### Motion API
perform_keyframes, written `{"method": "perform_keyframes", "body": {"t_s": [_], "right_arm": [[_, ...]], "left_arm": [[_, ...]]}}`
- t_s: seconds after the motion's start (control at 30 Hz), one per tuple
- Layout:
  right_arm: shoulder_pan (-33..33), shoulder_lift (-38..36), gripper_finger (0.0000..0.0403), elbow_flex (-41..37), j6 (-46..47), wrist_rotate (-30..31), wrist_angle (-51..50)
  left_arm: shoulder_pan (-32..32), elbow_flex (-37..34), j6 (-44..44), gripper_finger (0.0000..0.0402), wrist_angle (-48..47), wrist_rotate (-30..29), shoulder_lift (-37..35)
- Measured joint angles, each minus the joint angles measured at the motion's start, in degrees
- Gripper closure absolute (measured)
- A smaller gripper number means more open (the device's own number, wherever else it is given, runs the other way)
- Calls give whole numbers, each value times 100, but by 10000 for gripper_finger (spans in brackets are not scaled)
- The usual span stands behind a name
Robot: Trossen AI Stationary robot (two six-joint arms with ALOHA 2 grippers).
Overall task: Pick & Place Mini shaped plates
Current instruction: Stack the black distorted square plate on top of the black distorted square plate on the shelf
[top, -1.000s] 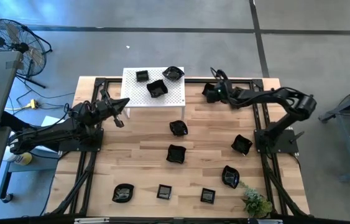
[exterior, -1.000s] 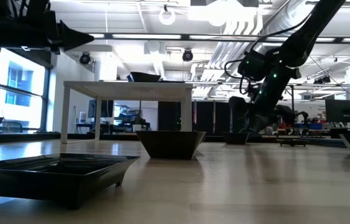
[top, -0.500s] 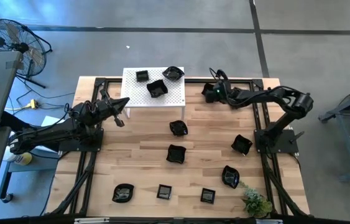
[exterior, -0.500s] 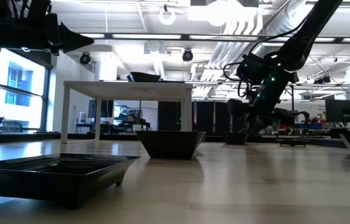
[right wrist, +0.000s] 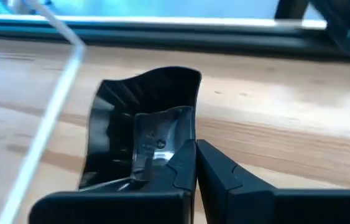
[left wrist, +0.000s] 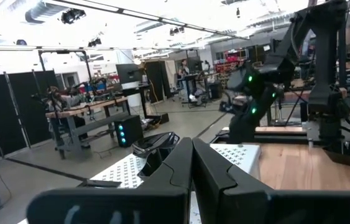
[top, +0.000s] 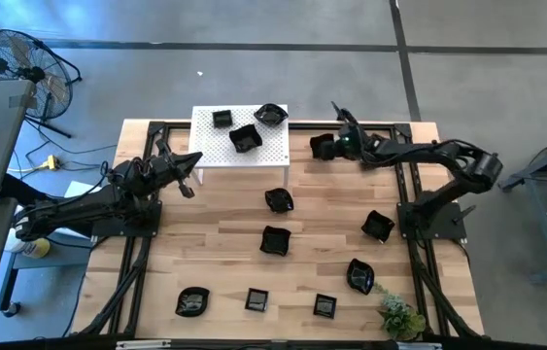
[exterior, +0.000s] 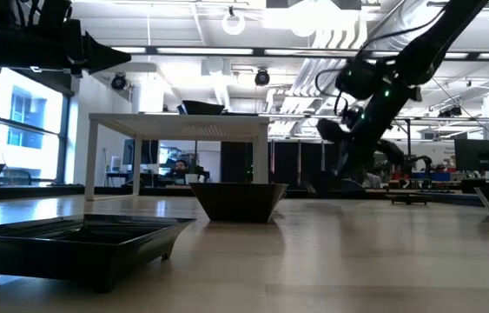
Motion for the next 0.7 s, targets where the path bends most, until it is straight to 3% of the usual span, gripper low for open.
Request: {"method": "perform_keyframes", "body": {"t_s": [0.27, 0.4, 0.53, 0.7], "right_arm": [[124, -1387, 395, -2, -215, -557, -530], [297, -1882, 395, 170, -48, -154, -509], [551, -1847, 395, 759, -209, -1, -409], [838, -1190, 395, 1901, -485, -153, -447]], "left_arm": [[0, 0, 0, 399, 0, 2, -1], [0, 0, 0, 399, -2, 4, -1], [0, 0, 0, 399, 1, 7, 2], [0, 2, 0, 399, -25, 24, 0]]}}
